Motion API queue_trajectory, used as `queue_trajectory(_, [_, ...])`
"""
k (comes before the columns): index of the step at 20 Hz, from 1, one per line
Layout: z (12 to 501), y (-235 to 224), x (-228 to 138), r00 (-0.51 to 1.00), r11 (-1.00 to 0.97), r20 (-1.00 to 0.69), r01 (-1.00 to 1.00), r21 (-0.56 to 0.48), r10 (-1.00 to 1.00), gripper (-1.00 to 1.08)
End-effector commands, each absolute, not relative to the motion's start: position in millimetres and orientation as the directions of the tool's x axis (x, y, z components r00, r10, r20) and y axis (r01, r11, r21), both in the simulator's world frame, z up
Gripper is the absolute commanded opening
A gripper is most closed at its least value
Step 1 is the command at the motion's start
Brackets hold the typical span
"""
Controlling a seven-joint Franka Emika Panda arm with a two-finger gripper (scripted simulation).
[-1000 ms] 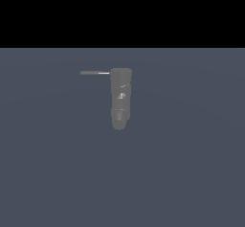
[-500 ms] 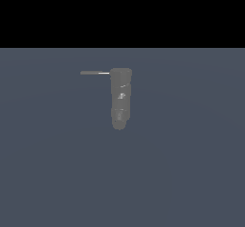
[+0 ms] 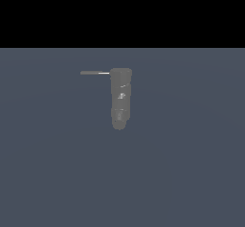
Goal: Turn on the faucet by rotating a designated handle.
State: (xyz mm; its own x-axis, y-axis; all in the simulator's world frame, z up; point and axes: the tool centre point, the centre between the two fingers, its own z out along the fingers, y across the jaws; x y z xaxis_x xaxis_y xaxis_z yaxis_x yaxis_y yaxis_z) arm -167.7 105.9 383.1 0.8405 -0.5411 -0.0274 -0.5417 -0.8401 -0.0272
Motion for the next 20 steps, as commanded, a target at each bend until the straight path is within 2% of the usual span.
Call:
queue_trajectory(1, [374.0,114.8,-156.3,0.812,-0.811,-0.028,-0.584,-0.027,-0.583,-1.00])
queue_trajectory(20, [309.7,155.8,-62.9,0.556,-0.556,-0.026,-0.831,-0.019,-0.831,-1.00])
